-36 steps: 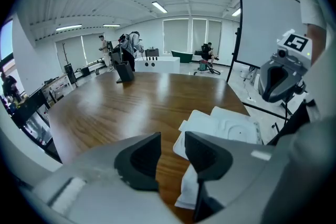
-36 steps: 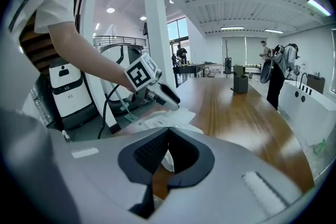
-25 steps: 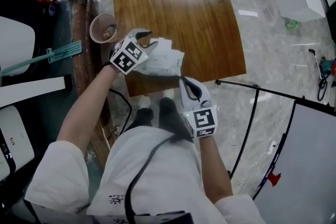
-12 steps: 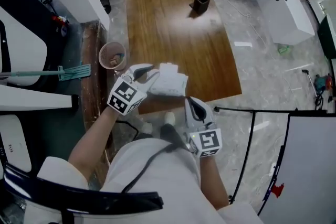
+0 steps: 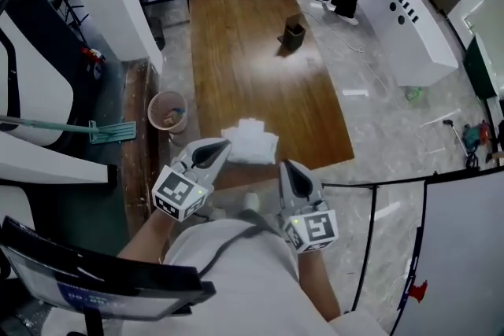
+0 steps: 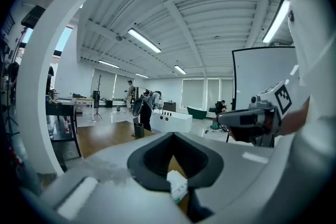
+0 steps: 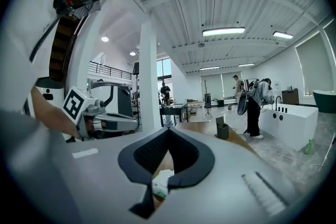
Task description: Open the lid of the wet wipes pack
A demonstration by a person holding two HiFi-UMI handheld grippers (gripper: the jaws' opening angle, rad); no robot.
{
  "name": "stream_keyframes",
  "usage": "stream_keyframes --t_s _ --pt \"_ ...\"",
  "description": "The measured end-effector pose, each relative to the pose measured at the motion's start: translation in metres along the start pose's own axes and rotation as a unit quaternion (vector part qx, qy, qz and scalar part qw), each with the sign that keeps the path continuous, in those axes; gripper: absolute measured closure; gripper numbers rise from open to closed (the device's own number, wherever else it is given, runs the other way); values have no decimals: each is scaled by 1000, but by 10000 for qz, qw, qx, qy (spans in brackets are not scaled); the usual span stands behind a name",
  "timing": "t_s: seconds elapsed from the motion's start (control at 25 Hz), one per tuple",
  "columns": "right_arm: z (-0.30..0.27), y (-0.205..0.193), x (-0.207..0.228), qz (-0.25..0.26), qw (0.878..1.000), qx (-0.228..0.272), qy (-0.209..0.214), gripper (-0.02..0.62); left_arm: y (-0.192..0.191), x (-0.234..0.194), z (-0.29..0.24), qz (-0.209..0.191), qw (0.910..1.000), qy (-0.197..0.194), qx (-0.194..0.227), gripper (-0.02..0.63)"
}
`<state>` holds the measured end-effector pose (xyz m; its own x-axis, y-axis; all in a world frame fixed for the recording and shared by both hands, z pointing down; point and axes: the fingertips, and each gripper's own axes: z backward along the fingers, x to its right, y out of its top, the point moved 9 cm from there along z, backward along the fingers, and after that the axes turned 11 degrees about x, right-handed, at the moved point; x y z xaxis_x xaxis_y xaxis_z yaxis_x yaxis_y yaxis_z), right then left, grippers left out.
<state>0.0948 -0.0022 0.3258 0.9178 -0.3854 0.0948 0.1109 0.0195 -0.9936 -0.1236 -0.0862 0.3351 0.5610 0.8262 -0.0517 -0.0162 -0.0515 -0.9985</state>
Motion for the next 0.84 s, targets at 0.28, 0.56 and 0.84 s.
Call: stream_keyframes --t_s 0.28,0.56,0.84 --pt "4 3 -6 83 10000 -6 29 588 1 6 13 28 10000 48 49 601" --pt "0 0 -10 94 9998 -102 112 588 2 6 14 2 10000 65 48 601" --pt "-5 -1 1 117 9997 -142 144 588 2 4 12 4 9999 158 34 601"
